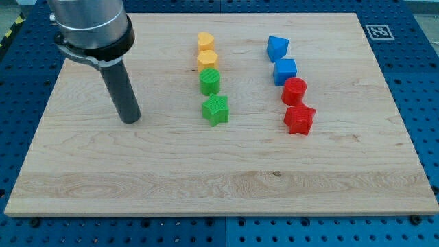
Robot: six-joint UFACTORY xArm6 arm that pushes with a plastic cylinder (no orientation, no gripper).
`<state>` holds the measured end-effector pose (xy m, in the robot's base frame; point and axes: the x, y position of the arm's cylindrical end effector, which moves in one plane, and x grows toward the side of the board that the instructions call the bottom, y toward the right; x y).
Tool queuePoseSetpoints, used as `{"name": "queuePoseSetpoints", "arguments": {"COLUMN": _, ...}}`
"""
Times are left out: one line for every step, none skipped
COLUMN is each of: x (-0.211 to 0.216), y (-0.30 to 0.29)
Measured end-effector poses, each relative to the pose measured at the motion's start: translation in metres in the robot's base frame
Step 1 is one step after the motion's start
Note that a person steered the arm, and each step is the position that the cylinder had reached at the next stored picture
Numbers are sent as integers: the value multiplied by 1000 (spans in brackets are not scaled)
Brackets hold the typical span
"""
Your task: Point your arm at red star
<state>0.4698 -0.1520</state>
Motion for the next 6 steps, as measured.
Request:
{"name": "queuePoseSetpoints", "arguments": {"x": 0, "y": 0}}
{"name": "queuePoseSetpoints", "arguments": {"x": 3, "y": 6}}
{"name": "queuePoseSetpoints", "arguments": {"x": 32, "y": 17}}
{"name": "queuePoseSetpoints", "arguments": {"x": 66, "y": 82}}
{"name": "queuePoseSetpoints", "arguments": {"x": 83, "y": 160}}
{"name": "queuePoseSetpoints", "arguments": {"x": 82, "y": 222}}
